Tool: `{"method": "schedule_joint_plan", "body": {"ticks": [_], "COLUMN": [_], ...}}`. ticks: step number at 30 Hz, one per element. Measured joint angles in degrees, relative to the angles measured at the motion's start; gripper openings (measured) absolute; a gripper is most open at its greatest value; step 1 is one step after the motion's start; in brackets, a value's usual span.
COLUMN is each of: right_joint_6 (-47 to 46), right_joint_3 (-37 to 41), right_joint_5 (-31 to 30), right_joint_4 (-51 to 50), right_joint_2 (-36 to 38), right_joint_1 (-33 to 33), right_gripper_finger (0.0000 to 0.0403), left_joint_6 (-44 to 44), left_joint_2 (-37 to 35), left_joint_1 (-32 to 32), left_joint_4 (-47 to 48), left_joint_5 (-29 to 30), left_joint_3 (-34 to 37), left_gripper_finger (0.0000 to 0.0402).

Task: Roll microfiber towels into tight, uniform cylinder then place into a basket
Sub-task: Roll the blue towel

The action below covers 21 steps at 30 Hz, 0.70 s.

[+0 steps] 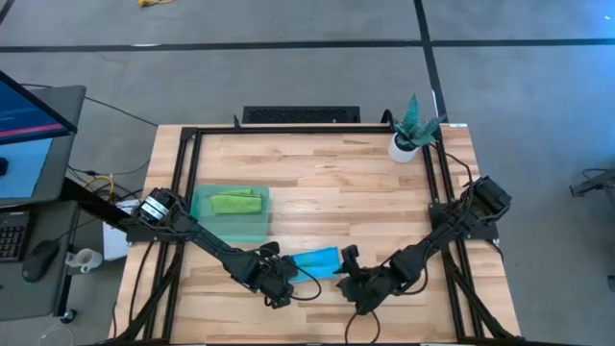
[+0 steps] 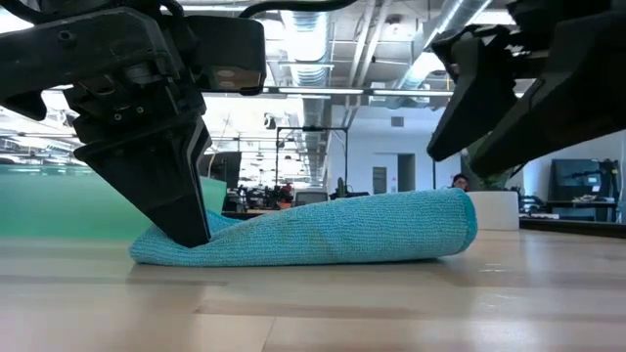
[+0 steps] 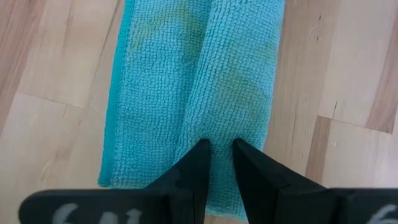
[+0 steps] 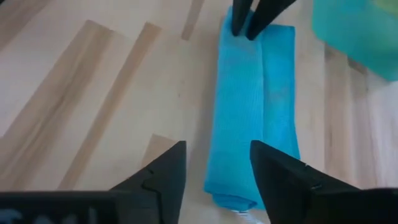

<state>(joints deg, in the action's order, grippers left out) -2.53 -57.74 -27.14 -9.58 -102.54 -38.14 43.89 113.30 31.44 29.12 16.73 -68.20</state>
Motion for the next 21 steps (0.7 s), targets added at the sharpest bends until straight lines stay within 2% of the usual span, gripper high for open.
{"method": "schedule_joint_plan", "body": {"ticks": [6, 21], "right_joint_6": [0.0, -1.3], "right_joint_3": [0.0, 0.0], "right_joint_5": [0.2, 3.6], "right_joint_4": [-1.4, -1.8], "right_joint_2": [0.0, 0.0], "right_joint_1": [1.3, 2.2], "right_gripper_finger": [0.0217, 0.0214], "left_joint_6": [-0.1, -0.5], "left_joint_2": [0.0, 0.0], "left_joint_1": [0.0, 0.0], "left_joint_4": [0.0, 0.0], "left_joint_5": [0.0, 0.0], "left_joint_3": [0.0, 0.0], "left_gripper_finger": [0.0070, 0.0070]}}
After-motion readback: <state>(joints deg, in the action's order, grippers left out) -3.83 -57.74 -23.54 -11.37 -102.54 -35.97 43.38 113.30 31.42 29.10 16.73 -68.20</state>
